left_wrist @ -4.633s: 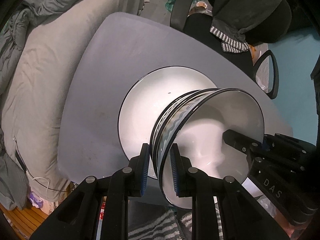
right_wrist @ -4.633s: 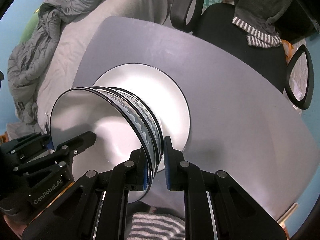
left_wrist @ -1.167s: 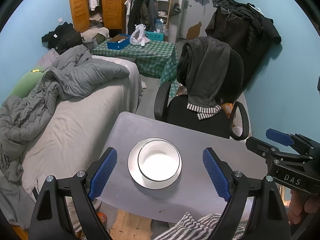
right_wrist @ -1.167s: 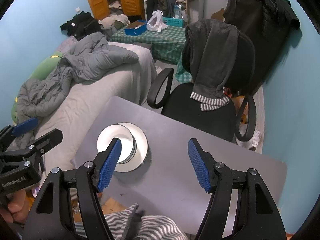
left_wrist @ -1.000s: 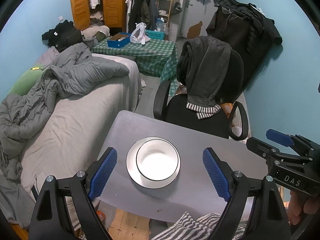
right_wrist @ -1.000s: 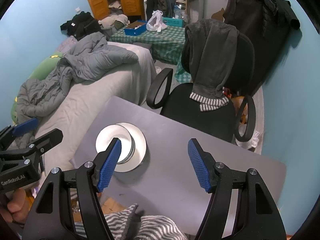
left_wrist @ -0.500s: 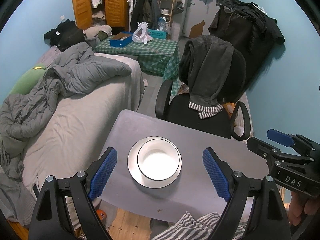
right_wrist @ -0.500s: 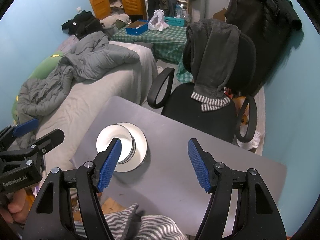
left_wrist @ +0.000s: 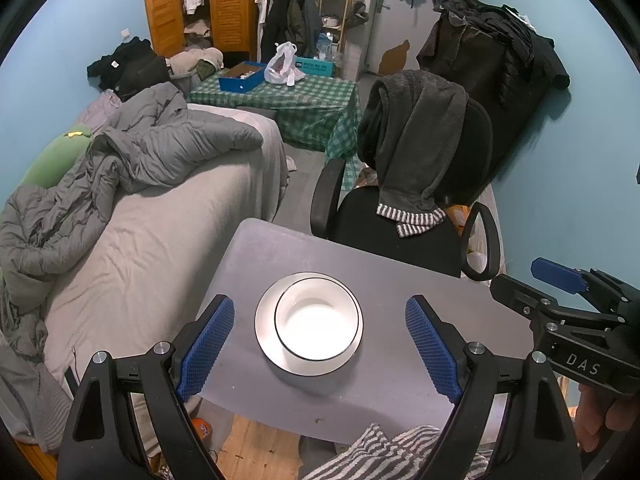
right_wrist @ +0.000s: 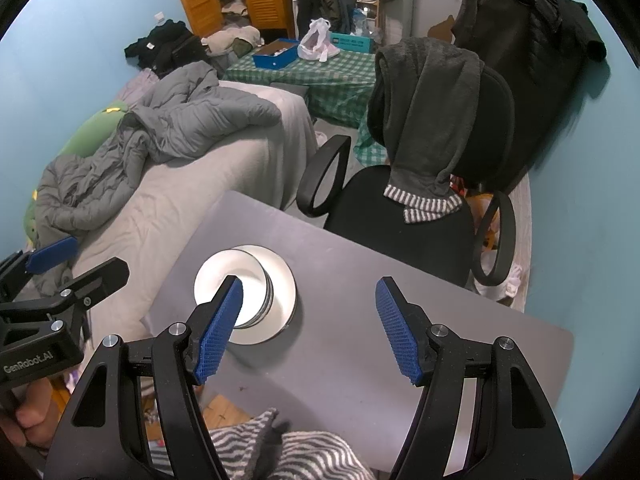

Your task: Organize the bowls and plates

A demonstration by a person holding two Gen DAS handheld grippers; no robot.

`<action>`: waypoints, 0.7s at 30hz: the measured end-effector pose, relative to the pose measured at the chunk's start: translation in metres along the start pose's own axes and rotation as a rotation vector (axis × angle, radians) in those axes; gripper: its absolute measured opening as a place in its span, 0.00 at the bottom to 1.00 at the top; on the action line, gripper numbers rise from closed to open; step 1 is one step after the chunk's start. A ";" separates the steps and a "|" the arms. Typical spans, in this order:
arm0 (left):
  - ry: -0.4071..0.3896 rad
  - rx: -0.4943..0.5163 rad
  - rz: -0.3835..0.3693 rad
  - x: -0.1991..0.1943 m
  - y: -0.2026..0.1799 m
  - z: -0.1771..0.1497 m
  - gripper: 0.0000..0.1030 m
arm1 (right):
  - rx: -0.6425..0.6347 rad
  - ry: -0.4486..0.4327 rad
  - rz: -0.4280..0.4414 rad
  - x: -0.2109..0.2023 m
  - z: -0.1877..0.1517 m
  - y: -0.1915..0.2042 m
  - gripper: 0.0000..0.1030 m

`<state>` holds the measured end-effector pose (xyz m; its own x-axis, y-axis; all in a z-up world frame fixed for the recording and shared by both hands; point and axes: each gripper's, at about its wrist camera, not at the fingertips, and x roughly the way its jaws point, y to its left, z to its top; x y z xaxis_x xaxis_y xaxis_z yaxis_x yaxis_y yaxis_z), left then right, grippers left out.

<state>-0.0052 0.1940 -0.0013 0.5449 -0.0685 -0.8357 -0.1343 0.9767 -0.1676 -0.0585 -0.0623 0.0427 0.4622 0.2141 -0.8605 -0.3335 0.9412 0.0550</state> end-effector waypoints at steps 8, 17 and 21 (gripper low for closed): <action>0.001 -0.019 0.012 0.000 0.002 0.001 0.86 | 0.000 0.000 -0.001 0.000 0.001 0.000 0.66; 0.058 -0.030 -0.002 0.005 0.004 -0.001 0.86 | 0.000 0.002 0.000 0.001 0.001 -0.001 0.66; 0.055 -0.027 0.005 0.002 0.003 -0.001 0.86 | 0.001 0.003 -0.001 0.000 0.002 0.000 0.66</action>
<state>-0.0048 0.1966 -0.0041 0.4980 -0.0752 -0.8639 -0.1596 0.9713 -0.1765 -0.0570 -0.0617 0.0432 0.4600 0.2127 -0.8621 -0.3321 0.9416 0.0552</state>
